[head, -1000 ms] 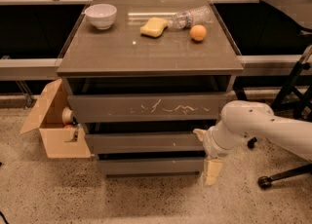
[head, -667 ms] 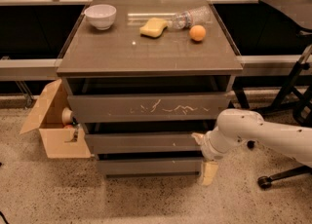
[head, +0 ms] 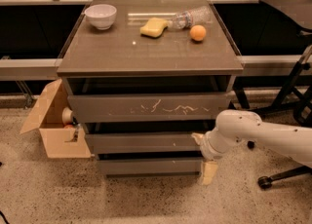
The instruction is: Open middle drawer
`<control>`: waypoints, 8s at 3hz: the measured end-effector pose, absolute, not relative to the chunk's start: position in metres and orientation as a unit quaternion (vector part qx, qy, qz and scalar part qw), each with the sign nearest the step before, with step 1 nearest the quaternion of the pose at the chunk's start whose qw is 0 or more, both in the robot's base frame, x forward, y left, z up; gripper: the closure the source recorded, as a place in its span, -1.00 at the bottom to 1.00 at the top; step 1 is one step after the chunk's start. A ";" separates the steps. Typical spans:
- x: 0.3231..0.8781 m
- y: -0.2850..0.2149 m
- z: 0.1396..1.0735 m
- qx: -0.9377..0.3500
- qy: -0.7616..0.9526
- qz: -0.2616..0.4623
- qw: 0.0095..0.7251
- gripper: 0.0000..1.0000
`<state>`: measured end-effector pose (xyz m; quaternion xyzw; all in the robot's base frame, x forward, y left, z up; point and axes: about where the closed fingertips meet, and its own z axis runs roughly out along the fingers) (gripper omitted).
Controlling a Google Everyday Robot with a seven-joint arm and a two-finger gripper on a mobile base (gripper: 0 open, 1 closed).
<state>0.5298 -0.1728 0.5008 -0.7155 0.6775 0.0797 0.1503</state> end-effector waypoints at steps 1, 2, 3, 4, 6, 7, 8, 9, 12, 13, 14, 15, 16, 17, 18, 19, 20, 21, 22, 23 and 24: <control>0.549 -0.184 0.477 -0.723 0.672 0.065 0.147 -1.00; 0.568 -0.199 0.452 -0.720 0.673 0.058 0.160 -1.00; 0.588 -0.209 0.438 -0.719 0.670 0.048 0.181 -1.00; 0.608 -0.212 0.431 -0.721 0.663 0.037 0.200 -1.00; 0.651 -0.206 0.419 -0.732 0.644 0.039 0.220 -0.96; 0.650 -0.198 0.416 -0.736 0.639 0.050 0.218 -0.52; 0.627 -0.190 0.414 -0.733 0.642 0.072 0.211 -0.06; 0.615 -0.184 0.421 -0.737 0.638 0.079 0.209 0.41; 0.615 -0.184 0.436 -0.737 0.638 0.079 0.209 0.49; 0.615 -0.184 0.436 -0.737 0.638 0.079 0.209 0.03; 0.615 -0.184 0.436 -0.737 0.638 0.079 0.209 -0.44; 0.615 -0.184 0.436 -0.737 0.638 0.079 0.209 -0.89; 0.615 -0.184 0.436 -0.737 0.638 0.079 0.209 -1.00; 0.599 -0.182 0.431 -0.735 0.643 0.097 0.191 -1.00; 0.574 -0.181 0.424 -0.732 0.650 0.123 0.165 -1.00; 0.548 -0.180 0.425 -0.725 0.659 0.135 0.146 -0.65; 0.532 -0.175 0.430 -0.725 0.661 0.137 0.138 -0.18; 0.514 -0.167 0.436 -0.728 0.658 0.142 0.132 0.28; 0.496 -0.157 0.436 -0.729 0.654 0.156 0.131 0.75; 0.493 -0.156 0.439 -0.729 0.652 0.159 0.131 1.00; 0.485 -0.151 0.438 -0.730 0.649 0.168 0.133 0.67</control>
Offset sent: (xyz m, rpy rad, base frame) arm 0.0685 -0.0492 -0.0815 0.0061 -0.0930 -0.0165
